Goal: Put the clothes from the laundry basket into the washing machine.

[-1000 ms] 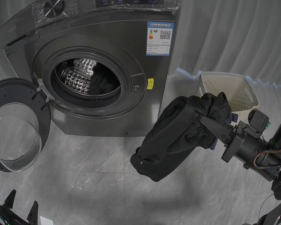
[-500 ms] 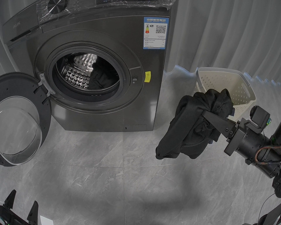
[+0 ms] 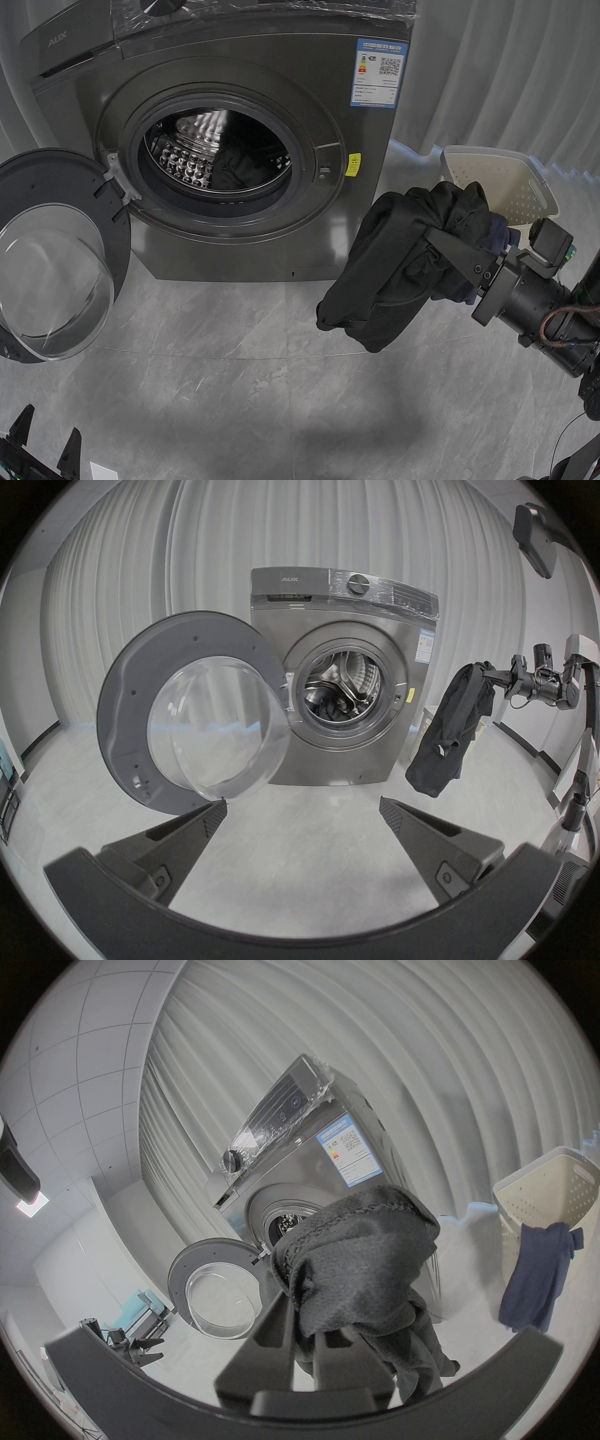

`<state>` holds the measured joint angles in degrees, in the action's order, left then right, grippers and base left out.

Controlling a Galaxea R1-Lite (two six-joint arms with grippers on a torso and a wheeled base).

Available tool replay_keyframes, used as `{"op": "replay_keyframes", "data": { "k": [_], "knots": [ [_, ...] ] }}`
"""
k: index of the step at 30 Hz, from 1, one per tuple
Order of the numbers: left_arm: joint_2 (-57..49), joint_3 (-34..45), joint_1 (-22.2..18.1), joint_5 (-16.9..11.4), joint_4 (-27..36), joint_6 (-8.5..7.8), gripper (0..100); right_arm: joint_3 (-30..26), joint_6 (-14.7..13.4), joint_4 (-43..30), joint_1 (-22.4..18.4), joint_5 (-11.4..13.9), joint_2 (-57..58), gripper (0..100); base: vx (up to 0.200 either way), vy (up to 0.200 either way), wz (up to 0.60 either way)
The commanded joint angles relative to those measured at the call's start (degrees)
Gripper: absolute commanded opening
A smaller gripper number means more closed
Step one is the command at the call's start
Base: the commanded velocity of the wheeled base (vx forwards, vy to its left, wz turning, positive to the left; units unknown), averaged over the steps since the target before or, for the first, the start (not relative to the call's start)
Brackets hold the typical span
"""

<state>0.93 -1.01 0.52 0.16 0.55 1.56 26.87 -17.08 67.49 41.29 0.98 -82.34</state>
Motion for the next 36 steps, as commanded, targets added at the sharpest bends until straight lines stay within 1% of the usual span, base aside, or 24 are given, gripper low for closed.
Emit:
{"op": "replay_keyframes", "data": {
  "k": [1,7,8,11,12,16,21,24,25,26,27,28,29,30,31,32,33,35,36],
  "knots": [
    [-0.1,0.7,0.0,0.0,0.0,0.02,100,0.3,-0.4,0.1,0.5,0.0,-2.0,0,0.000,0.200,0.00],
    [-0.6,0.6,-0.2,0.1,0.0,-0.15,100,1.6,-0.7,0.2,2.5,0.0,-4.9,0,0.000,0.200,0.00],
    [-0.8,0.9,-0.3,0.3,-0.5,-0.33,100,2.6,-0.9,0.2,3.3,0.0,-5.7,0,0.000,0.000,0.00],
    [-0.8,1.0,-0.3,0.4,-0.5,-0.51,100,3.9,-1.0,0.4,3.6,-0.1,-6.4,0,0.000,0.000,0.00],
    [-0.8,1.0,-0.3,0.4,-0.5,-0.51,100,3.9,-1.0,0.4,3.6,-0.1,-6.4,0,0.000,0.000,0.00],
    [-0.8,1.0,-0.4,0.6,-0.5,-1.56,100,4.1,-1.0,1.4,3.6,-0.3,-6.8,0,0.000,0.000,0.00],
    [-0.8,1.0,-0.5,0.3,-0.6,-1.82,100,4.4,-1.7,0.5,4.1,-0.5,-7.0,0,0.000,0.000,0.00],
    [-0.9,1.0,-0.5,0.2,-0.7,-2.70,100,6.2,-1.7,0.9,4.7,-0.8,-9.2,0,0.000,0.000,0.00],
    [-0.9,1.0,-0.5,0.2,-0.9,-2.70,100,6.4,-1.7,1.0,4.7,-0.8,-9.3,0,0.000,0.000,0.00],
    [-0.8,-2.2,-0.6,0.1,-3.5,-1.47,100,7.8,-1.7,1.3,4.7,-1.7,-10.2,0,0.000,0.000,0.00],
    [0.6,-8.1,-0.9,-0.2,-5.4,-0.51,100,9.1,-1.7,1.3,4.8,-3.0,-10.7,0,0.000,0.000,0.00],
    [0.6,-8.1,-0.9,-0.2,-5.4,-0.51,100,9.1,-1.7,1.3,4.8,-3.0,-10.7,0,0.000,0.000,0.00],
    [5.6,-16.3,0.2,-1.3,-5.2,1.43,100,11.2,-1.7,1.2,4.9,-4.8,-11.6,0,0.000,0.000,0.00],
    [8.0,-18.5,1.0,-2.2,-3.9,1.78,100,12.4,-1.7,1.3,4.9,-5.3,-12.2,0,0.000,0.000,0.00],
    [10.9,-19.6,2.8,-4.6,-2.0,1.69,100,14.1,-1.8,1.3,4.9,-5.8,-13.3,0,0.000,0.000,0.00],
    [13.3,-19.6,4.4,-7.5,-1.1,1.78,100,15.4,-1.8,1.4,5.0,-6.3,-14.3,0,0.000,0.000,0.00],
    [16.5,-19.5,5.5,-9.7,-0.9,1.52,100,16.3,-1.8,1.6,5.2,-6.9,-15.1,0,0.000,0.000,0.00],
    [24.4,-19.8,6.9,-14.8,-2.7,1.08,100,18.5,-1.8,2.6,5.5,-8.0,-16.9,0,0.000,0.000,0.00],
    [27.6,-20.1,7.3,-16.4,-4.9,1.08,100,19.0,-1.7,2.9,5.5,-7.8,-17.5,0,0.000,0.000,0.00]
  ]
}}
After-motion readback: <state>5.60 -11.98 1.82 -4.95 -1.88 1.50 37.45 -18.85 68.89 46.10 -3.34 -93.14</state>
